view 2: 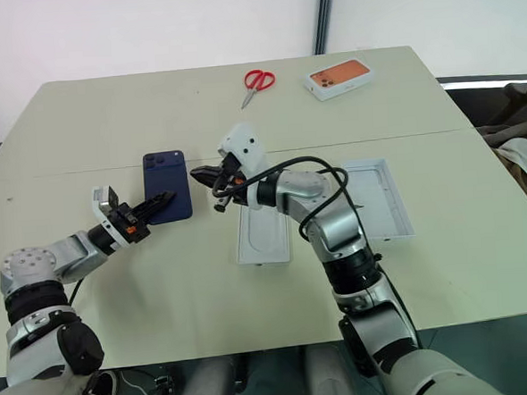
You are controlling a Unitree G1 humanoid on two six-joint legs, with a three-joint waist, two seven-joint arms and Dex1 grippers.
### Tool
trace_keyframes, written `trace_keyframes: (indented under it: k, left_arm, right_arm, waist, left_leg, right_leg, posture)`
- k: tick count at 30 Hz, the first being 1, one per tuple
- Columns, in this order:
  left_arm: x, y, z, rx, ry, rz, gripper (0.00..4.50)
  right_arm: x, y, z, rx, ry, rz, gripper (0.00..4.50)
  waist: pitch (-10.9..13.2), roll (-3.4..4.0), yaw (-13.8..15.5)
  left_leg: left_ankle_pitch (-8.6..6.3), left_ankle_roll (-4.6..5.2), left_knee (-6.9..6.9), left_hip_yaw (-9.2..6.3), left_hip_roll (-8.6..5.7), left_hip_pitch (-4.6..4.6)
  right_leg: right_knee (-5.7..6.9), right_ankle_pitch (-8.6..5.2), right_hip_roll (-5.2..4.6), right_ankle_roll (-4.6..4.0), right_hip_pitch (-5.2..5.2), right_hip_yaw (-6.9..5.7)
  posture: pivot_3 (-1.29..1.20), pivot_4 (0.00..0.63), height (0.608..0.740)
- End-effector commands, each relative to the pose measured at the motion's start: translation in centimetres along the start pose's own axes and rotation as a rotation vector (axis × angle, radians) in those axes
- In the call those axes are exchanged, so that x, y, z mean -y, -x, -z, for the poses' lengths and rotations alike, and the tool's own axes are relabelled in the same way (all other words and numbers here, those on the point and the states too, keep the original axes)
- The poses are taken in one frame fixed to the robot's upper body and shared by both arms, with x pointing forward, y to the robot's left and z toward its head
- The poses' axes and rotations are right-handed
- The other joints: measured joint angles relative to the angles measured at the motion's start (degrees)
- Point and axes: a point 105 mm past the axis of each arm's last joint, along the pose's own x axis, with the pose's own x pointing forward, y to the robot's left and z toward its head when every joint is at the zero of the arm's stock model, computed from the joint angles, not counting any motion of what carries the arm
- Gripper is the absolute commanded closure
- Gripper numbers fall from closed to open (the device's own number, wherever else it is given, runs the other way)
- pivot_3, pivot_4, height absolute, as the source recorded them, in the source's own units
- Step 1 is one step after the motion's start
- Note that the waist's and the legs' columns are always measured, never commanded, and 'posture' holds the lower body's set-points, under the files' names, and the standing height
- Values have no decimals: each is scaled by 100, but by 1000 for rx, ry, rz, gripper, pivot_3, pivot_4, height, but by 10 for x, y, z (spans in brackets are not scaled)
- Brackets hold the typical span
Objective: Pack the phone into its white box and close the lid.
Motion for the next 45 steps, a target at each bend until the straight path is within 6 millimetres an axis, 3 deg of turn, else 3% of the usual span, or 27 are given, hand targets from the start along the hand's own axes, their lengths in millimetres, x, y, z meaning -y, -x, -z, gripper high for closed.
trace_keyframes:
  k: [1,3,5,7,11,13,18,25,28,30,45]
  left_arm:
    - [22,0,-6,11,-36,90,4471]
    - [23,-1,-5,5,-37,92,4471]
    - [22,-2,-3,1,-37,86,4500]
    - [20,-2,-1,-9,-40,77,4500]
    - [20,-4,2,-26,-54,71,4500]
    - [20,-4,2,-30,-62,64,4500]
    - [18,-6,4,-41,-69,53,4500]
    - [17,-7,6,-57,-84,36,4500]
    - [16,-7,7,-61,-86,31,4500]
    - [15,-7,9,-66,-88,28,4500]
    - [12,-7,12,-74,-102,9,4500]
  right_arm:
    - [-3,19,-11,25,20,-9,4500]
    - [-3,29,-7,2,17,-8,4500]
    - [-6,37,-4,-4,-48,-35,3953]
    - [-14,44,-1,-21,-62,-81,3112]
    - [-35,64,41,-222,39,-160,959]
    - [-39,67,52,-277,105,-182,55]
    - [-33,63,54,-265,116,-154,55]
    - [-32,77,83,-391,241,-211,55]
    - [-31,79,89,-413,256,-215,950]
    - [-31,81,92,-424,268,-223,1910]
    - [-30,90,107,-491,275,-229,1910]
  waist:
    - [0,0,-1]
    - [0,-1,10]
    - [1,-1,12]
    - [1,-1,0]
    - [3,-11,27]
    - [5,-13,24]
    - [7,-18,10]
    - [10,-26,62]
    - [10,-26,50]
    - [10,-26,38]
    - [10,-27,40]
  left_leg:
    - [0,1,-1,1,0,-3]
    - [-1,2,1,1,0,-23]
    - [0,2,5,1,-1,-40]
    - [0,2,5,1,-1,-42]
    - [-2,5,5,4,-2,-43]
    - [-2,5,8,9,-4,-44]
    - [1,1,18,17,6,-41]
    - [1,2,20,18,-1,-44]
    - [1,2,20,18,0,-44]
    - [2,2,22,17,1,-43]
    - [2,2,28,15,1,-43]
  right_leg:
    - [0,0,0,0,-3,0]
    - [0,0,-1,0,-21,0]
    - [1,1,-1,1,-36,-1]
    - [1,1,-1,1,-37,-1]
    - [-2,1,-2,1,-34,-4]
    - [-3,1,-2,2,-35,-4]
    - [1,5,4,-3,-34,-2]
    - [-3,6,1,-1,-29,-6]
    - [-2,6,1,-1,-29,-7]
    - [-1,7,2,-1,-29,-7]
    - [1,8,2,0,-25,-7]
  posture:
    - [0,150,740]
    - [0,150,740]
    - [0,150,740]
    - [0,150,740]
    - [0,150,740]
    - [0,150,740]
    - [0,150,740]
    - [0,150,740]
    - [0,150,740]
    - [0,150,740]
    - [0,150,740]
